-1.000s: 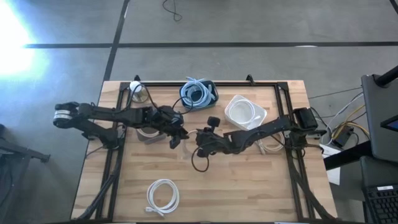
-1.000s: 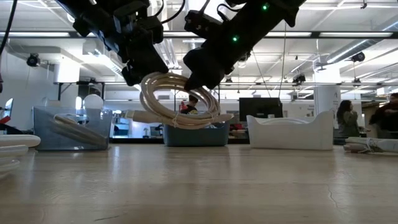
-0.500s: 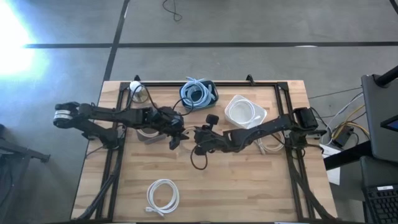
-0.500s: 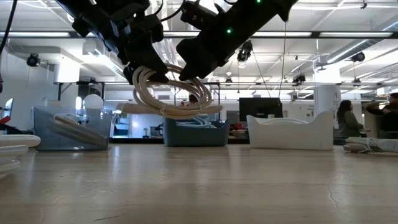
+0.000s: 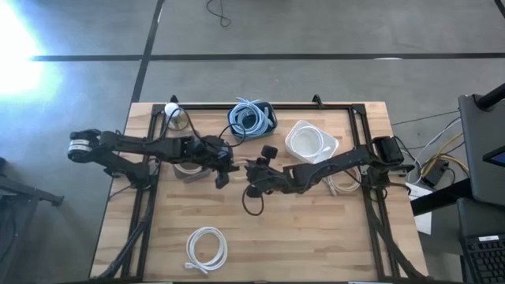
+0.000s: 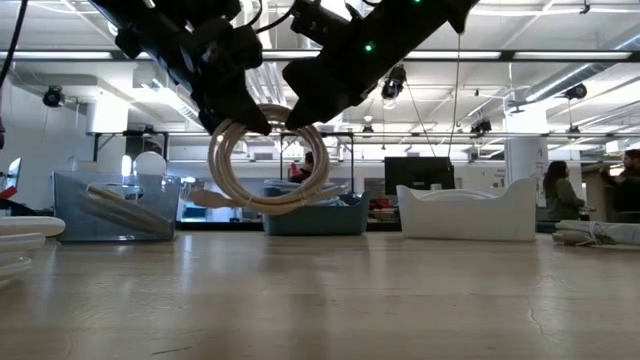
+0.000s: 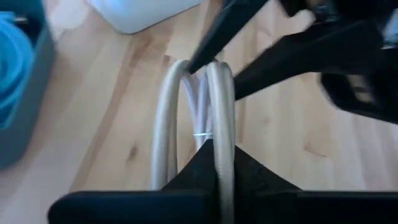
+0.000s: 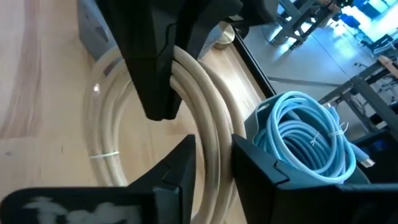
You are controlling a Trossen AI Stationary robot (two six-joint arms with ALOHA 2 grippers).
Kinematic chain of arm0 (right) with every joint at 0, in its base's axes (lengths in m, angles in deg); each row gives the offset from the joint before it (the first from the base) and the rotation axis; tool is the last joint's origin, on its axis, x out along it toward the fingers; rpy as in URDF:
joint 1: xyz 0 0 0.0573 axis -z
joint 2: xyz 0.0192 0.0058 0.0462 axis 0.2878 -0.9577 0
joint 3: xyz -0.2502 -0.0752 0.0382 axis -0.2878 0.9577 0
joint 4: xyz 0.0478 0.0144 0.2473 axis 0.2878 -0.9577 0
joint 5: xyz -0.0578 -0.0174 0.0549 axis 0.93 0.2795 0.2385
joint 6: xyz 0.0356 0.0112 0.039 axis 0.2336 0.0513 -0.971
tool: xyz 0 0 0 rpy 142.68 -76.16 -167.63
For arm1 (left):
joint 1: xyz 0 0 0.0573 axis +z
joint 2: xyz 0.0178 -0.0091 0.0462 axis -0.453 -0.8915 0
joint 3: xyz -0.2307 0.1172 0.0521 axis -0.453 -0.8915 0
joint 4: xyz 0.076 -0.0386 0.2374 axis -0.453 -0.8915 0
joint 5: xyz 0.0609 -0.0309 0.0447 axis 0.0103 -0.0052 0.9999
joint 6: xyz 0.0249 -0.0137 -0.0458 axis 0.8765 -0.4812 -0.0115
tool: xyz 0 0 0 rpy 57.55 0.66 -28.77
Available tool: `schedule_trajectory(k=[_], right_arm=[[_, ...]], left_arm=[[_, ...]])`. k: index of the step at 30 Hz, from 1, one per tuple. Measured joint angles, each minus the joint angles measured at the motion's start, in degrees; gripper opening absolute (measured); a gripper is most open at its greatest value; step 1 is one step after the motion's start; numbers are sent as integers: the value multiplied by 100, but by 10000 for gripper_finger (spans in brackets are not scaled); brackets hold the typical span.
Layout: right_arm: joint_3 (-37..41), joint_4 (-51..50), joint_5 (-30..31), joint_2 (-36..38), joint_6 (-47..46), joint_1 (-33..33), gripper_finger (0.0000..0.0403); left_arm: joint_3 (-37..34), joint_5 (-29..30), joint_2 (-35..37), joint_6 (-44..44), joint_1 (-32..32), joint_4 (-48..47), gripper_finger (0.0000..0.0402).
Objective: Sort HDMI cables
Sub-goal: Put the left brown HDMI cable into the black bin
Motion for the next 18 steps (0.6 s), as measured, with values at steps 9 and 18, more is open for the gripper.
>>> schedule_trajectory(k=[9,18], right_arm=[[11,-37,264,196,378,-254,132],[11,-1119,372,1229,-173,-456,139]], left_arm=[[295,600,93,105,7,-683,16],[907,1216,676,206,4,-1648,29]])
